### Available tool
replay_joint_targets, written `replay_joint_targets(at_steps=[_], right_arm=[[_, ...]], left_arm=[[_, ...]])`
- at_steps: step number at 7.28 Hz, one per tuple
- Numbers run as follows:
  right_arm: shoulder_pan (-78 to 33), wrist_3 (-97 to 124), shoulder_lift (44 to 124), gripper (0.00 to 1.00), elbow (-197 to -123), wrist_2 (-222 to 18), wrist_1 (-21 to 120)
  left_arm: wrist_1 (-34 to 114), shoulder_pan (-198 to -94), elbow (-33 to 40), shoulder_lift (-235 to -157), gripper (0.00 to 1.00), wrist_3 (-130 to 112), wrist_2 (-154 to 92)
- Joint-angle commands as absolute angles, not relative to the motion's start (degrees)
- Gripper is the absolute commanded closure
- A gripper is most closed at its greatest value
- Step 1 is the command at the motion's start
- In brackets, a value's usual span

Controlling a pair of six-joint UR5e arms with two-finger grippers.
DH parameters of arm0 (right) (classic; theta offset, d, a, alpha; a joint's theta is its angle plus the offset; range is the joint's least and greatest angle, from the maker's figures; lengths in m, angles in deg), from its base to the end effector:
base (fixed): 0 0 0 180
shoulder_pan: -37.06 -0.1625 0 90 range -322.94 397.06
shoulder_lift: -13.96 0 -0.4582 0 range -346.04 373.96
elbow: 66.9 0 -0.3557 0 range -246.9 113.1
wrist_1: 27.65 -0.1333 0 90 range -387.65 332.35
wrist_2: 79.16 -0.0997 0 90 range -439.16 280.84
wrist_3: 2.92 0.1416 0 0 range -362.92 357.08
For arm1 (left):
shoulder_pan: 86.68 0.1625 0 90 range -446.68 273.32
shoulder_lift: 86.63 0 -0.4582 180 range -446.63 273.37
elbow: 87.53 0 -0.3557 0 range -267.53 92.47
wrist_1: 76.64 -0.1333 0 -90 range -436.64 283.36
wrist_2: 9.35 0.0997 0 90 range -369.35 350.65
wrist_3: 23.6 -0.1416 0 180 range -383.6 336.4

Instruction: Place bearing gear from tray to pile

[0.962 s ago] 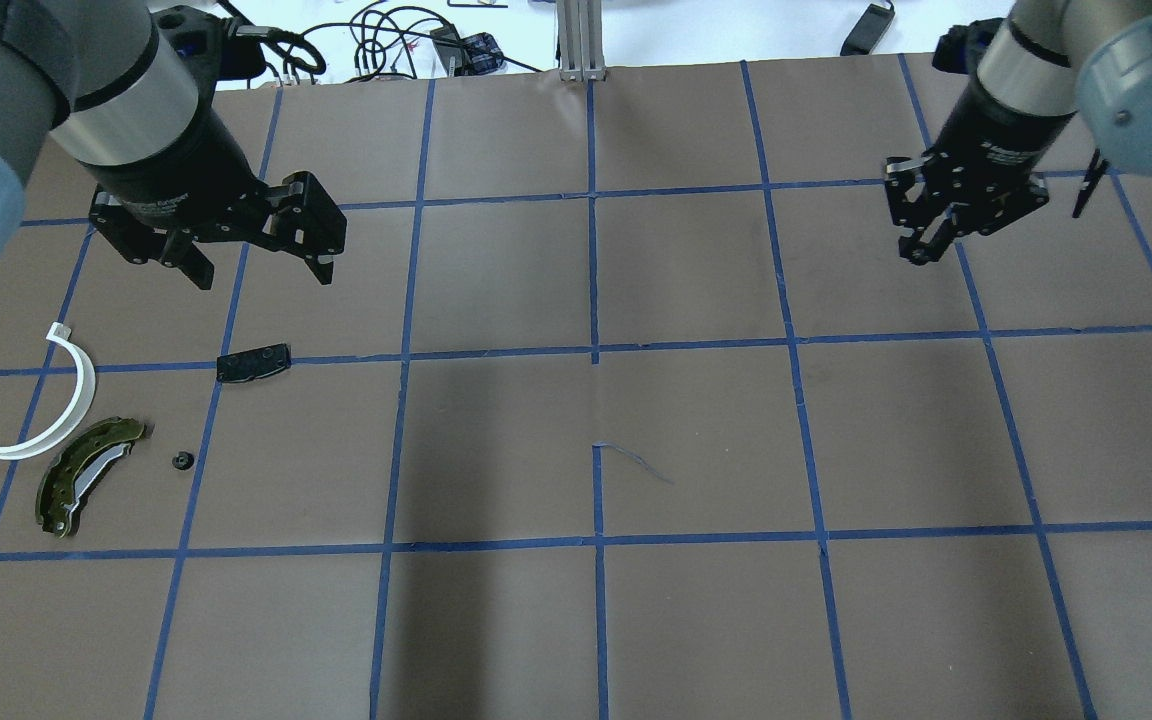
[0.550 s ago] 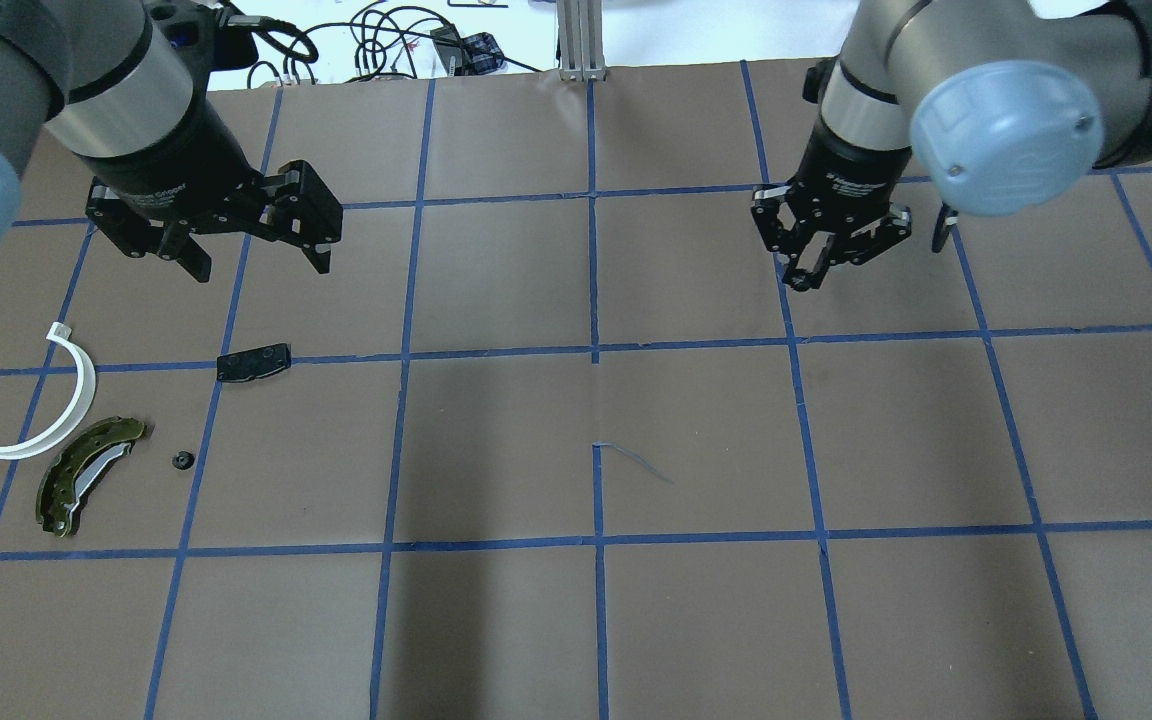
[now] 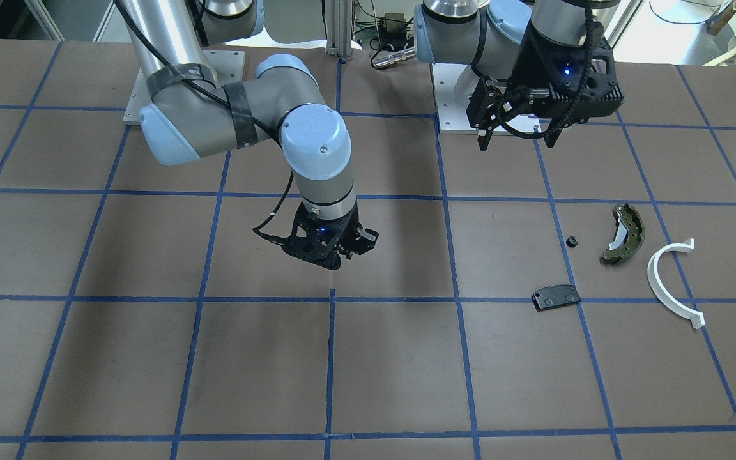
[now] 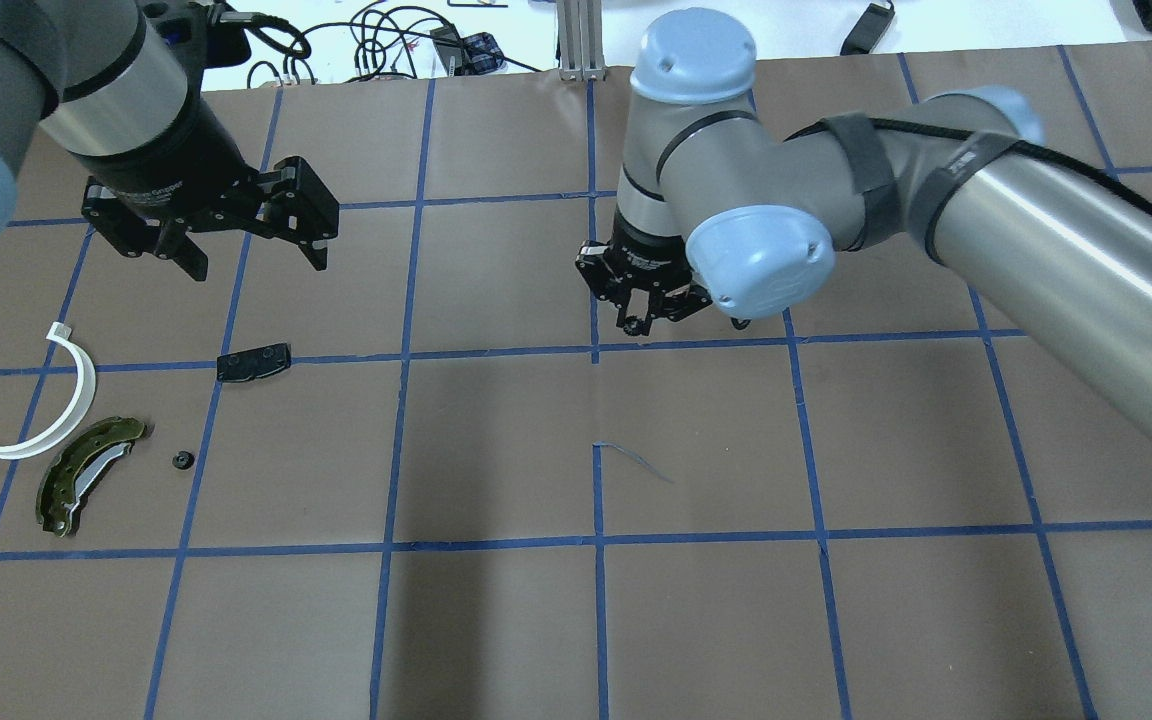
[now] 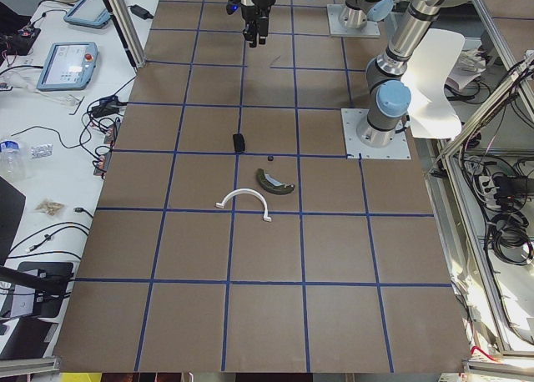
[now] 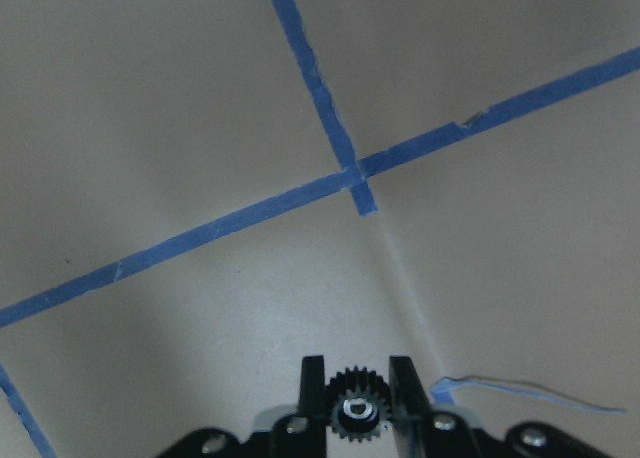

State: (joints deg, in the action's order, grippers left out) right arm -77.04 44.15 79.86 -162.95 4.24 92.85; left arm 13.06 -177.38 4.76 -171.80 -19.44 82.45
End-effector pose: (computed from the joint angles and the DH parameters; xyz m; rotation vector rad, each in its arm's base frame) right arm 0.3796 -0.4823 0.2621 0.6054 2.9821 0.0945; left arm -0.1340 -0.4218 0.4984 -0.0951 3.1099 -0.0791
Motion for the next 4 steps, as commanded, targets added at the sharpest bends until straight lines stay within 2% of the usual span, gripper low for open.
replay_joint_targets(at_steps=[1,3,4], right_arm=[[-79.7,48.1,77.0,0.94,-164.4,4.0,94.5],[-80.2,48.1,76.8,0.85,-165.3,1.0,94.7],[-80.2,48.1,76.7,0.55,-165.6,1.1,96.1]], left_arm=[[13.0,-177.3,4.8,-171.8,0.0,-19.6,82.2],[13.0,-177.3,4.8,-171.8,0.0,-19.6,82.2],[13.0,-177.3,4.8,-171.8,0.0,-19.6,82.2]])
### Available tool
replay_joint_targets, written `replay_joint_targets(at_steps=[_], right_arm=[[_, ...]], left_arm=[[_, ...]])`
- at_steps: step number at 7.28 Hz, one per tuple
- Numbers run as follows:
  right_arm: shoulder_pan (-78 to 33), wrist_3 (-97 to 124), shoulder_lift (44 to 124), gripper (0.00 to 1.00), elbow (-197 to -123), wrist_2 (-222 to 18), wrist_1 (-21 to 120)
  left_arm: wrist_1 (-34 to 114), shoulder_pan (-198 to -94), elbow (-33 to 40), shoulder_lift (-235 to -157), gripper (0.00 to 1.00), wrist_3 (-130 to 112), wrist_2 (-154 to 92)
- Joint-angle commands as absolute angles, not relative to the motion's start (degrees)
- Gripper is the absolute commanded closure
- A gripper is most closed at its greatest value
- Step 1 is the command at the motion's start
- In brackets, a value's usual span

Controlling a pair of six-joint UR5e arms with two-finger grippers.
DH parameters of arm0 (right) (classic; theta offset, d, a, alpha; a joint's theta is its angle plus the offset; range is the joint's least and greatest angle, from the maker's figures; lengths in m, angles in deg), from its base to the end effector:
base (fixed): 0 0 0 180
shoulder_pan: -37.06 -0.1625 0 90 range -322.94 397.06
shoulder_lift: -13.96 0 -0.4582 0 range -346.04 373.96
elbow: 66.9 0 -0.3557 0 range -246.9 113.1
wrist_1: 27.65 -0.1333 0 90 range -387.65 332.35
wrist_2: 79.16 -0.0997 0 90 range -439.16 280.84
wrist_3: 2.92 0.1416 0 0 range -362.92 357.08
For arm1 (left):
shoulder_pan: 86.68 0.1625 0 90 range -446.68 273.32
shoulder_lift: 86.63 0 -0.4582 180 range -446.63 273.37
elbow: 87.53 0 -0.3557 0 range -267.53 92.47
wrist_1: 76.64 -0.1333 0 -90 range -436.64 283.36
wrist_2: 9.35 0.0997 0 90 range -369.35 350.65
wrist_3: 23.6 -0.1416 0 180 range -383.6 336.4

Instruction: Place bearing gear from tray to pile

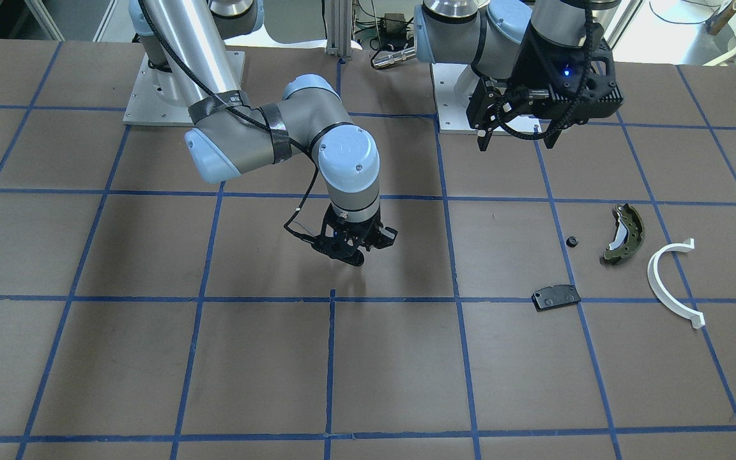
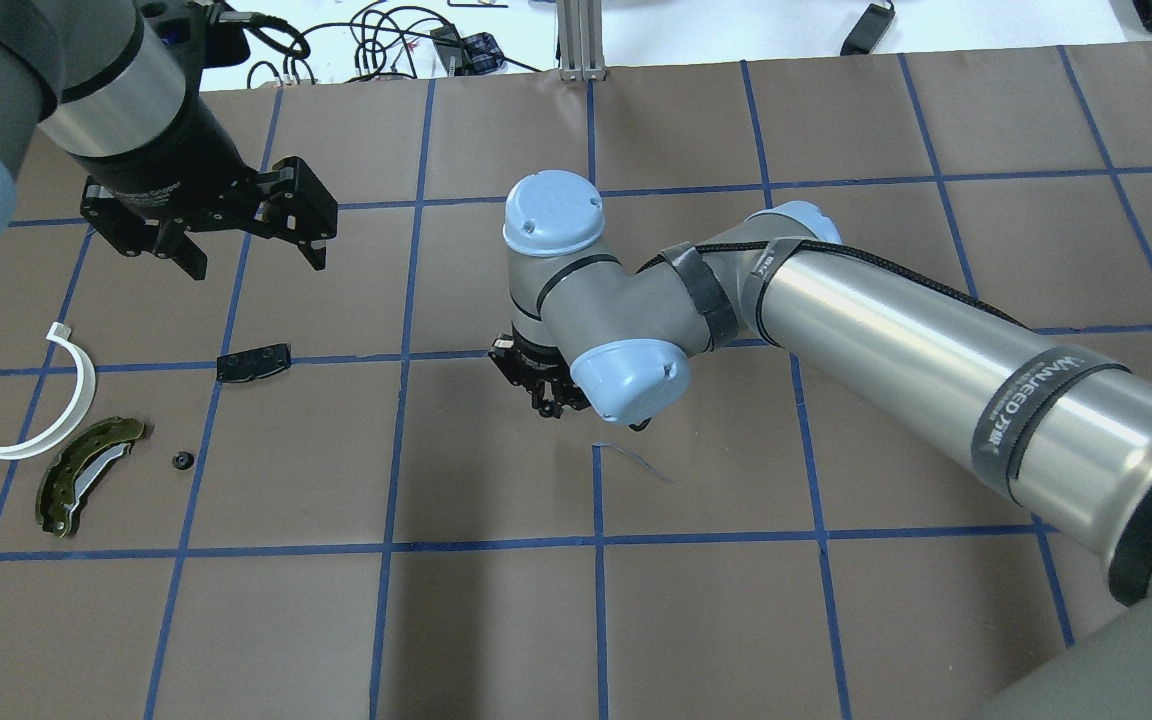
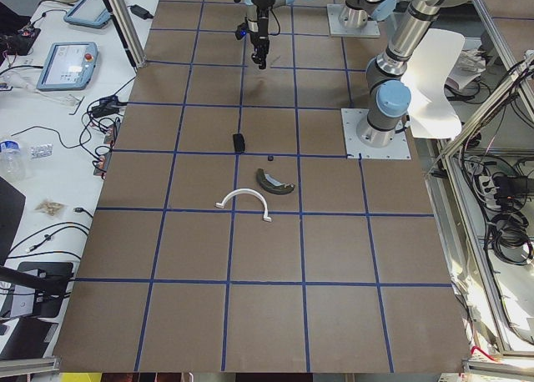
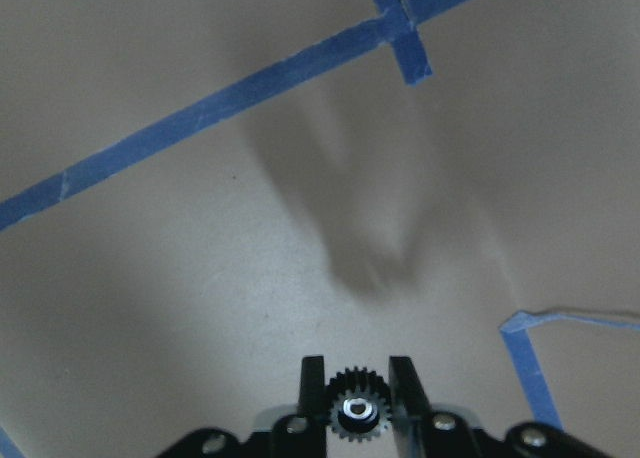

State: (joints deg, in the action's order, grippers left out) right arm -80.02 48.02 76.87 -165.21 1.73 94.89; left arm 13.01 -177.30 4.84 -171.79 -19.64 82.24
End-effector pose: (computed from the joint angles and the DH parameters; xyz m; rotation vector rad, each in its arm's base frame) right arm 0.4078 -0.4555 0.2198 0.6348 2.9752 0.2116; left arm -0.1339 -0.4218 0.4979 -0.0918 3.1135 -0.0783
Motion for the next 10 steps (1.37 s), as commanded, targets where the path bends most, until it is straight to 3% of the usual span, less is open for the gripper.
replay_joint_targets(at_steps=[1,2,3,5,10], right_arm=[[-80.2,48.0,76.7,0.27,-165.9,1.2,96.2],[-80.0,47.2,77.1,0.07,-166.0,1.8,96.2],[-79.2,47.1,77.6,0.0,-165.7,1.9,96.2],[-74.4,39.9,84.0,0.0,-166.1,5.1,93.8],[-53.2,4.5,97.4,0.0,-166.5,7.2,76.3]], left_arm=[[13.0,-177.3,4.8,-171.8,0.0,-19.6,82.2],[13.0,-177.4,5.0,-172.0,0.0,-19.7,82.2],[13.0,-177.1,4.9,-172.2,0.0,-19.7,82.4],[12.9,-177.2,5.7,-174.4,0.0,-19.2,82.1],[-16.2,-181.5,27.2,-183.8,0.0,-14.2,81.8]])
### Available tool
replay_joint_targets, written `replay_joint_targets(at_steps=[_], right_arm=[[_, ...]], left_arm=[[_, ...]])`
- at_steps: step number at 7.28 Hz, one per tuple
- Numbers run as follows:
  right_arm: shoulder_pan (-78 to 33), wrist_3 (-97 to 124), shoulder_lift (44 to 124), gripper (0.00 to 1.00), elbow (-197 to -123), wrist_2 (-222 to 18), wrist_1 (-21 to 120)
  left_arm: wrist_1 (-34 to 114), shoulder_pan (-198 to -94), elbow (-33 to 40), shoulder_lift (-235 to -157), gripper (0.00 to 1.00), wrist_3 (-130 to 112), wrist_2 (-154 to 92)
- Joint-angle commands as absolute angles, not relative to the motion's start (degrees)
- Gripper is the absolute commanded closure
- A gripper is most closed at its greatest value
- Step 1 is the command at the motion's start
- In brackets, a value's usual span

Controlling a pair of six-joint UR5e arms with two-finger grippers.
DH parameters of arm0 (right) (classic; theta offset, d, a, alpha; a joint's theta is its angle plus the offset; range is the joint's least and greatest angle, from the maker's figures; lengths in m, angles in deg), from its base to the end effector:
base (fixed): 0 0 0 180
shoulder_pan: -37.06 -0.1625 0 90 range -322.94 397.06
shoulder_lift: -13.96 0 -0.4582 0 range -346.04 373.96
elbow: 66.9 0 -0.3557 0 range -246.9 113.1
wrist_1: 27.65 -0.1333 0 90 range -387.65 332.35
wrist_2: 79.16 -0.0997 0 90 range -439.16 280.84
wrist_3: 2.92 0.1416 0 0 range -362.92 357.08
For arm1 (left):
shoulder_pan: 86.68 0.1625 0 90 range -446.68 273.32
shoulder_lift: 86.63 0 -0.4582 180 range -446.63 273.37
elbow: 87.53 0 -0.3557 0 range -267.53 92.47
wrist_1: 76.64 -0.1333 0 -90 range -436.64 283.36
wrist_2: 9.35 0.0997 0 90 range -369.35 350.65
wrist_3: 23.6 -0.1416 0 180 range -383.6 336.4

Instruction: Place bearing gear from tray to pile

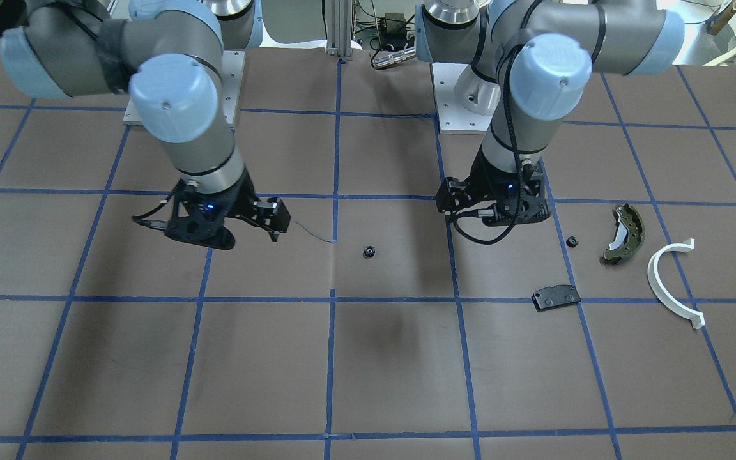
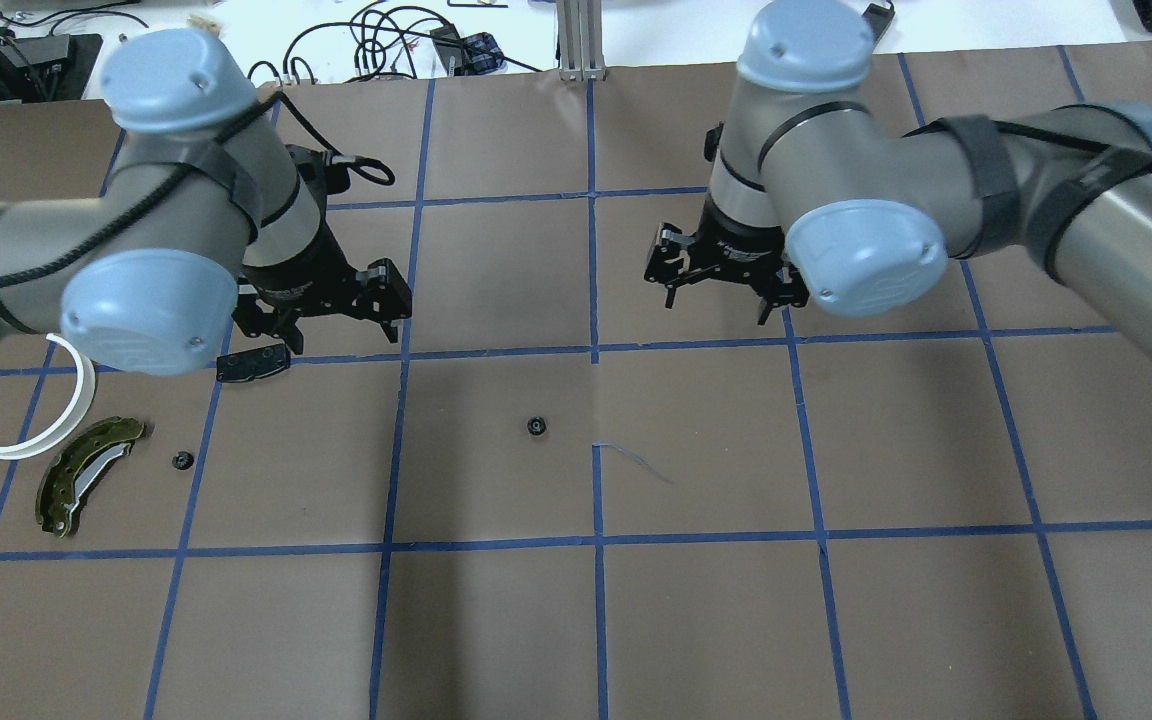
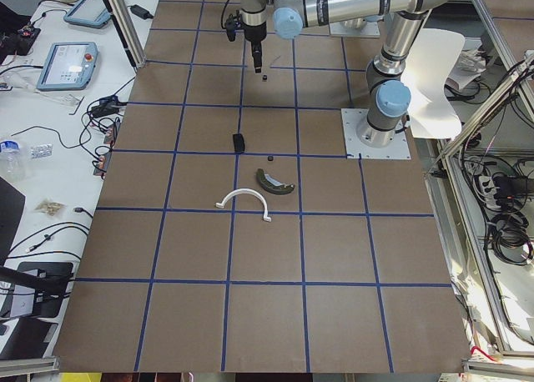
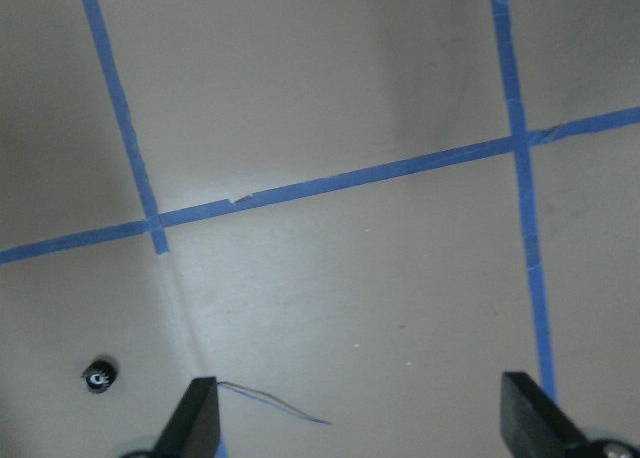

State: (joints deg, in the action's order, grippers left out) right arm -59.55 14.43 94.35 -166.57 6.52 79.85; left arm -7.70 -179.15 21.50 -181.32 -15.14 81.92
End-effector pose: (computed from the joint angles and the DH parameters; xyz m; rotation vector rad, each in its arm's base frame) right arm 0.2014 -0.4876 0.3526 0.2894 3.0598 0.0708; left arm -0.1497 -0.4501 0.3300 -0.1619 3.1101 0.0687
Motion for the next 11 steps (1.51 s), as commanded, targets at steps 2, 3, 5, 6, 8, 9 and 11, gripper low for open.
replay_joint_targets(at_steps=[2,3,5,6,8,9,11], right_arm=[[-47.7,-2.2,101.3,0.0,-164.7,11.2,70.6],[-47.7,-2.3,102.6,0.0,-161.9,11.9,66.4],[-48.7,-1.3,103.0,0.0,-154.4,10.9,58.4],[-50.4,-0.6,101.9,0.0,-154.7,10.9,59.0],[-53.6,1.8,101.8,0.0,-155.8,10.8,59.2],[-53.7,1.7,102.1,0.0,-157.1,10.8,59.4],[-53.5,1.0,102.3,0.0,-157.3,11.4,60.5]], left_arm=[[-25.7,-187.0,30.9,-188.9,0.0,-7.0,81.5],[-29.1,-190.2,30.5,-191.5,0.0,-3.7,80.6],[-32.7,-195.1,30.4,-195.9,0.0,1.3,77.9],[-33.1,-196.1,30.8,-196.7,0.0,1.2,78.2],[-34.4,-196.1,30.6,-197.2,0.0,1.4,78.2],[-35.1,-196.0,30.4,-197.5,0.0,1.2,78.2],[-37.6,-195.8,30.2,-198.4,0.01,0.7,78.2]])
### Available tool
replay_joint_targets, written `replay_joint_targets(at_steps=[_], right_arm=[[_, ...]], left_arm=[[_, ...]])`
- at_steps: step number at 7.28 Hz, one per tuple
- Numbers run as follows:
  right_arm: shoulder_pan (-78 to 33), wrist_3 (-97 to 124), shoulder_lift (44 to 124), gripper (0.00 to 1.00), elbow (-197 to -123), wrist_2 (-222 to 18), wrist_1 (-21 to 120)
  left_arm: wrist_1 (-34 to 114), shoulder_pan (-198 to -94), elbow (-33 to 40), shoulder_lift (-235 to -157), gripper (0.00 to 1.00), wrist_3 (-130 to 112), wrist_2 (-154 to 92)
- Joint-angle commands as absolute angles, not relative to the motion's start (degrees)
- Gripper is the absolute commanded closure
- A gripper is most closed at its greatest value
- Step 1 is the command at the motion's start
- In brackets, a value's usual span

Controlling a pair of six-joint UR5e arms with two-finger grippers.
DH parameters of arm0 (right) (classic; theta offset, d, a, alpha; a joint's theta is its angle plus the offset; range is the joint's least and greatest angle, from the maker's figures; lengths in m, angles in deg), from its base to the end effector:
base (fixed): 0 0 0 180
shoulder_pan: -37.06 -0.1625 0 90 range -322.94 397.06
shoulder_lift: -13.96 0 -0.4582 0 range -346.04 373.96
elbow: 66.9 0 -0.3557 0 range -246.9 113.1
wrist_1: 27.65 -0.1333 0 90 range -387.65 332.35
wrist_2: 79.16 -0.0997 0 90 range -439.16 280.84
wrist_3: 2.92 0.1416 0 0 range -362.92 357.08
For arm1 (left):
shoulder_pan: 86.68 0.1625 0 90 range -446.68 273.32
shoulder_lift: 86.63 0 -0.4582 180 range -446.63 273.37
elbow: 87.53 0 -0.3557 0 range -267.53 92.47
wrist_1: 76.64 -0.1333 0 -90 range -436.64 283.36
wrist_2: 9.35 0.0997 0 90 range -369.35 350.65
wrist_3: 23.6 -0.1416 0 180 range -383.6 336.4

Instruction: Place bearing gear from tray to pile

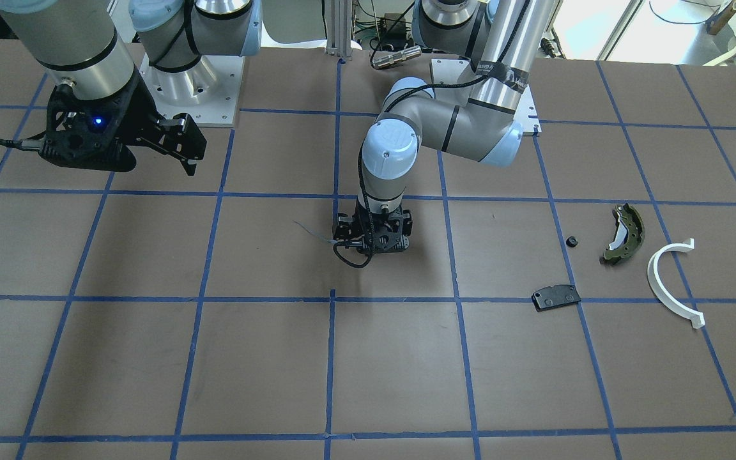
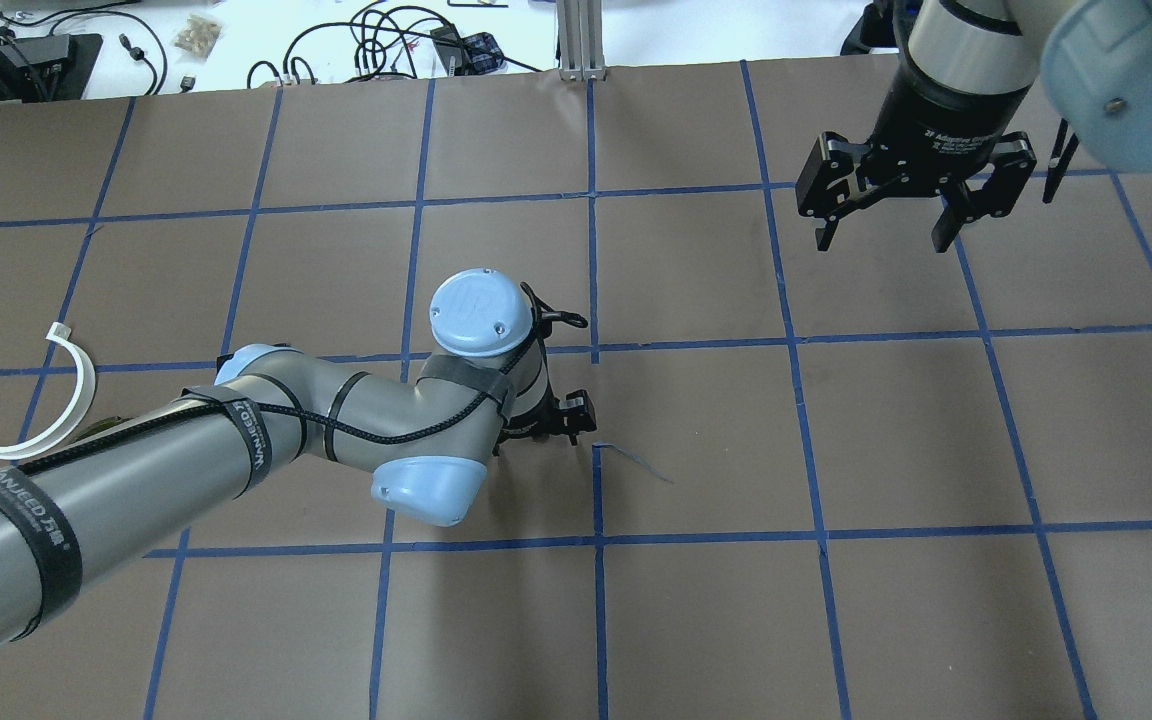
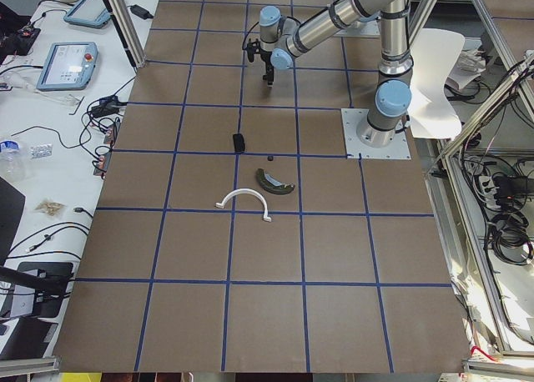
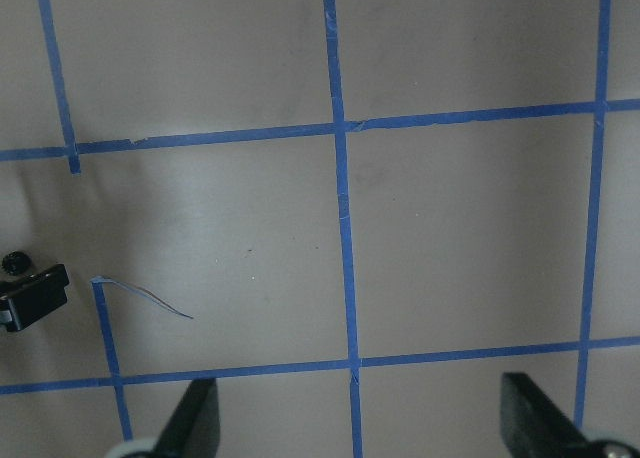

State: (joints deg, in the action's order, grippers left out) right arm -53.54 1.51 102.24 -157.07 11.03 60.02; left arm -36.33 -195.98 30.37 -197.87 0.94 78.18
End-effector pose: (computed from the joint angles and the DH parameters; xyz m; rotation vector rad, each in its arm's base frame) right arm 0.1376 -0.4569 0.4602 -0.1045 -3.1312 -0.1151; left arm -0.2967 -0.4256 0.1801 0.1413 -3.0948 -0.0111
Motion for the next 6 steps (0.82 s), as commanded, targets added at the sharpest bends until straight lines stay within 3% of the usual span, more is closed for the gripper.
replay_joint_targets(at_steps=[1,2,3,4,5,6], right_arm=[[-53.4,1.1,102.5,0.0,-157.3,11.5,60.4],[-53.5,1.5,102.6,0.0,-157.3,11.5,60.4],[-53.6,1.3,102.8,0.0,-157.3,11.1,60.4],[-53.6,1.2,102.9,0.0,-157.4,11.3,60.3],[-53.5,1.0,103.3,0.0,-157.4,11.3,60.2],[-53.6,1.1,103.3,0.0,-157.4,11.2,60.3]], left_arm=[[-37.7,-195.8,30.2,-198.9,0.0,0.7,78.2],[-37.7,-195.8,30.1,-199.0,0.0,0.7,78.3],[-38.5,-195.8,30.2,-199.0,0.28,0.7,78.4],[-38.6,-195.7,29.9,-199.0,0.83,0.7,78.5],[-38.6,-195.7,29.4,-199.0,1.0,0.8,78.7],[-38.6,-195.7,29.3,-199.0,1.0,0.9,79.7]])
